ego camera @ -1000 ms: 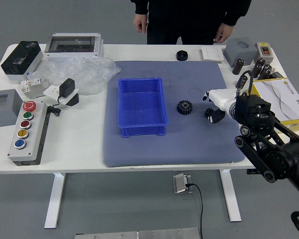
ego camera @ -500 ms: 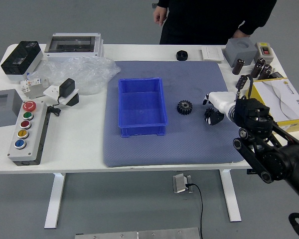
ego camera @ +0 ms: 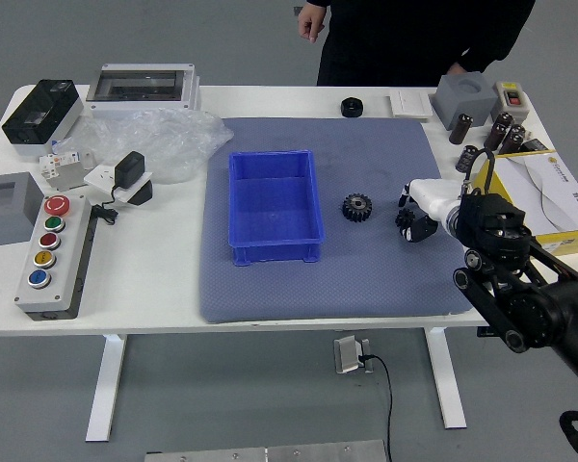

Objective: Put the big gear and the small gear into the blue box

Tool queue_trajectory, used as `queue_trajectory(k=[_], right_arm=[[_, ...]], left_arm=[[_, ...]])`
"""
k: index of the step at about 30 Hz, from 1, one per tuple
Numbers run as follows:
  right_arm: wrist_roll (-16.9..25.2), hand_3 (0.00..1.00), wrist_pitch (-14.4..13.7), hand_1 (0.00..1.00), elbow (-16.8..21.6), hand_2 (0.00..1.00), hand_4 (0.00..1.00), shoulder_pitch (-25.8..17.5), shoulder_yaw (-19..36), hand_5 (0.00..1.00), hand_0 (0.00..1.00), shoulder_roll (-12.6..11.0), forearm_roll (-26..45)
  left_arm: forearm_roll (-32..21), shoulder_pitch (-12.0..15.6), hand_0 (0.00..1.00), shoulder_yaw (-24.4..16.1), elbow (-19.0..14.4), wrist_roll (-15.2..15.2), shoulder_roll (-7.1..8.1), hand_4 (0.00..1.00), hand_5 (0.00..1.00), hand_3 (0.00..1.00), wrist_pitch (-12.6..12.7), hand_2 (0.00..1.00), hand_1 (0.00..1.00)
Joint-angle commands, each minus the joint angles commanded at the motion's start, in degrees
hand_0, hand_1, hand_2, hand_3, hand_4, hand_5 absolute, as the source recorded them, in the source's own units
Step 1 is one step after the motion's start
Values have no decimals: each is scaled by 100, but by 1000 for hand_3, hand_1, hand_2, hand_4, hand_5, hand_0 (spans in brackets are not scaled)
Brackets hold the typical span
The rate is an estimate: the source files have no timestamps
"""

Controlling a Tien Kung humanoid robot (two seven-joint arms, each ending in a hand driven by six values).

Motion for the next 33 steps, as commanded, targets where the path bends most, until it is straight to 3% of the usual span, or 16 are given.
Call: queue_trajectory(k=[22,23,33], right_arm=[[-24,646,-173,612,-157,681,656,21,-8,202,640,108,0],[-24,634,-188,548,-158,615,612,21,-8,202,589,110,0],[-29,627,-287,518,-178,575,586,4,-18,204,558,118,0]], left_arm=[[-17,-17,829,1,0,2,-16,661,353,756,4,777,786],[-16,-17,828,1,0,2,-15,661,352,756,5,777,786],[-29,-23,828,8,0,0,-22,661,352,756,7,777,786]])
